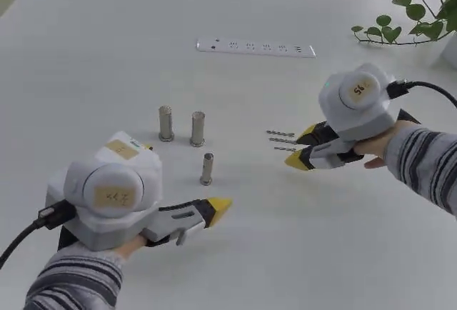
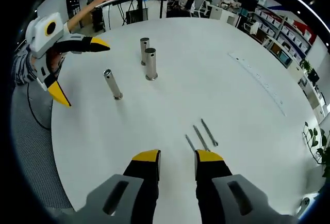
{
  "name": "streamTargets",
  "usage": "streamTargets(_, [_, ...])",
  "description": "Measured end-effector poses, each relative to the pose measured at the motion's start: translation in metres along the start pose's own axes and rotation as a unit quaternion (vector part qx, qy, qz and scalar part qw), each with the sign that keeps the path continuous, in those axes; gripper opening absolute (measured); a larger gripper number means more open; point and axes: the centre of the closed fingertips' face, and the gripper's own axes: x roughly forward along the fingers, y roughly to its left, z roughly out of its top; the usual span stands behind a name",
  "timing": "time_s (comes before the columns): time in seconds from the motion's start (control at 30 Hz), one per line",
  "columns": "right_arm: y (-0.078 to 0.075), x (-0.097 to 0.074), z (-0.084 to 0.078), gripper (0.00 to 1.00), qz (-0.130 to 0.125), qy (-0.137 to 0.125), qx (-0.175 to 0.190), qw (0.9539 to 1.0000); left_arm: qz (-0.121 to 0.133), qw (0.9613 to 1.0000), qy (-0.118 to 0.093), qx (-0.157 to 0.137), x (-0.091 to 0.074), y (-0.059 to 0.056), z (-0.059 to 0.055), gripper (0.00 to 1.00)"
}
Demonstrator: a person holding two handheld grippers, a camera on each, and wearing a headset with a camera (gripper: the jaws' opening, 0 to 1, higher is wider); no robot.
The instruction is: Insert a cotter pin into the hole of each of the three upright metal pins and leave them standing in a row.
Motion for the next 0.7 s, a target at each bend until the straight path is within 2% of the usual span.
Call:
streamTargets(0.07, [-0.011, 0.010, -0.007, 0.21, 0.001, 0.023, -0.024, 0.9995, 0.001, 1.0000, -0.004, -0.005, -0.001, 0.002, 0.002, 0.84])
streamTargets(0.23, [-0.014, 0.018, -0.014, 0.20, 0.013, 0.054, -0.032, 0.9979, 0.008, 0.9999, 0.001, -0.006, -0.002, 0.008, 0.001, 0.85])
streamTargets(0.37, [-0.019, 0.018, -0.012, 0.18, 0.019, 0.057, -0.025, 0.9979, 0.011, 0.9999, -0.006, -0.011, -0.003, 0.009, 0.004, 0.85])
streamTargets(0.47, [-0.022, 0.018, -0.012, 0.17, 0.025, 0.064, -0.024, 0.9973, 0.012, 0.9999, -0.003, -0.010, -0.003, 0.010, 0.003, 0.85])
streamTargets(0.53, [-0.019, 0.018, -0.010, 0.16, 0.038, 0.061, -0.003, 0.9974, 0.012, 0.9999, -0.003, -0.008, -0.003, 0.010, 0.004, 0.85])
streamTargets(0.7, [-0.020, 0.022, -0.016, 0.13, 0.042, 0.083, -0.018, 0.9955, 0.011, 0.9999, -0.006, -0.005, -0.003, 0.009, 0.005, 0.84])
